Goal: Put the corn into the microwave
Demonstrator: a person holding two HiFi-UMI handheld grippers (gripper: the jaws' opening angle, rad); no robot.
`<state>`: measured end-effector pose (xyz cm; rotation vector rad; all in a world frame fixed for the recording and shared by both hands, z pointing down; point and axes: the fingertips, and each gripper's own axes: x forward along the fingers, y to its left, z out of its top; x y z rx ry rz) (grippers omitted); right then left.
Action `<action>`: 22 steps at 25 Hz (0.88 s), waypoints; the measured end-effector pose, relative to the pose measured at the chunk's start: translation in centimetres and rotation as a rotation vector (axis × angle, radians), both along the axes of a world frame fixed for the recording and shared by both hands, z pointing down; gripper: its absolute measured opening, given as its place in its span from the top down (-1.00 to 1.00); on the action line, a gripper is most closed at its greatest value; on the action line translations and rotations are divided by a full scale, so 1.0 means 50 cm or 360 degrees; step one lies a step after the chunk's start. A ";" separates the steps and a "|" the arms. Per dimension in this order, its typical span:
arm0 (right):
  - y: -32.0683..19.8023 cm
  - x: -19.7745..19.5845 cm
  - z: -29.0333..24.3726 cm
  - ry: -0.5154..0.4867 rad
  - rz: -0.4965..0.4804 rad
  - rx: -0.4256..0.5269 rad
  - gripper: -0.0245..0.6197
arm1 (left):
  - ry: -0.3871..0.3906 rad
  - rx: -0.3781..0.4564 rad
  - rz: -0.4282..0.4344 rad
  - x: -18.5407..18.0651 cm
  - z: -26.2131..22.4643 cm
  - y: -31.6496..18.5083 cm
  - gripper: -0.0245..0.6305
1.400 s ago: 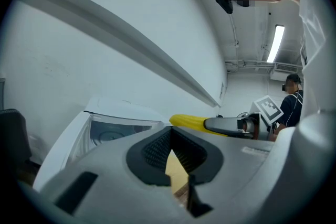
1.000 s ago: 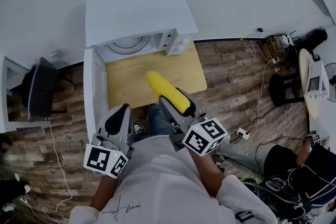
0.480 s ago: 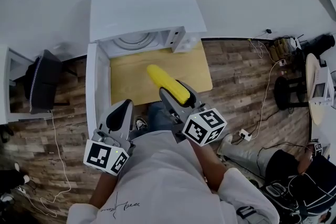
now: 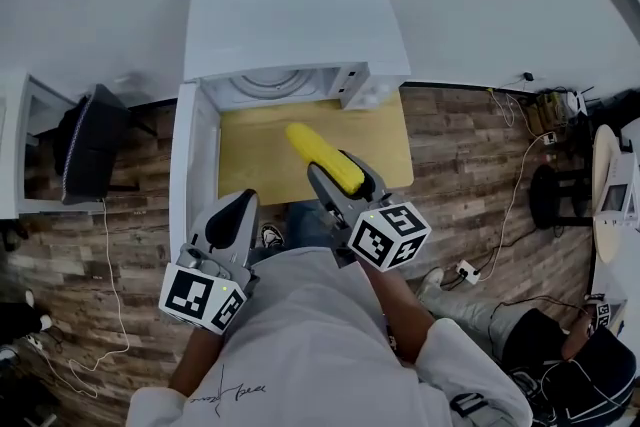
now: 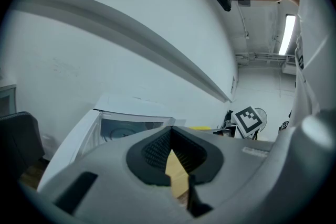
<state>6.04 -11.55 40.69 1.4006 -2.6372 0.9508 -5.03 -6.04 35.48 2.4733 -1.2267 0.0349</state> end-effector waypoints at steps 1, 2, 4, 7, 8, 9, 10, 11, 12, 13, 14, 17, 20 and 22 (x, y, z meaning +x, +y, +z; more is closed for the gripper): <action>-0.005 0.000 0.003 0.0002 -0.0004 -0.0005 0.11 | -0.0002 -0.0001 -0.0005 0.000 0.000 -0.004 0.96; -0.009 0.000 0.006 0.0003 -0.0006 -0.0009 0.11 | -0.0002 -0.0004 -0.0009 0.000 0.001 -0.008 0.96; -0.019 0.002 0.011 0.0009 -0.0005 -0.0018 0.11 | 0.0001 -0.0009 -0.0009 0.003 0.002 -0.014 0.96; -0.033 0.005 0.020 0.0016 -0.0003 -0.0033 0.11 | 0.0004 -0.0009 0.0002 0.013 0.002 -0.021 0.96; -0.037 0.006 0.023 0.0015 -0.0003 -0.0039 0.11 | 0.0004 -0.0008 0.0005 0.017 0.001 -0.023 0.96; -0.042 0.007 0.026 0.0014 -0.0002 -0.0044 0.11 | 0.0005 -0.0008 0.0007 0.020 0.001 -0.025 0.96; -0.047 0.007 0.028 0.0014 0.0000 -0.0047 0.11 | 0.0005 -0.0007 0.0008 0.021 0.000 -0.027 0.96; -0.053 0.007 0.030 0.0015 0.0001 -0.0048 0.11 | 0.0006 -0.0008 0.0008 0.022 0.000 -0.030 0.96; -0.059 0.007 0.032 0.0017 0.0002 -0.0049 0.11 | 0.0006 -0.0010 0.0007 0.022 0.000 -0.032 0.96; -0.065 0.007 0.035 0.0020 0.0002 -0.0051 0.11 | 0.0005 -0.0013 0.0006 0.022 0.001 -0.036 0.96; -0.072 0.007 0.037 0.0022 0.0002 -0.0054 0.11 | 0.0003 -0.0017 0.0004 0.021 0.002 -0.039 0.96; -0.085 0.007 0.047 0.0026 -0.0001 -0.0066 0.11 | -0.0004 -0.0028 0.0006 0.023 0.007 -0.045 0.96; -0.087 0.003 0.057 0.0030 -0.0006 -0.0079 0.11 | -0.0007 -0.0029 0.0012 0.024 0.006 -0.043 0.96; -0.099 0.000 0.066 0.0033 -0.0005 -0.0091 0.11 | -0.0008 -0.0033 0.0013 0.024 0.007 -0.051 0.96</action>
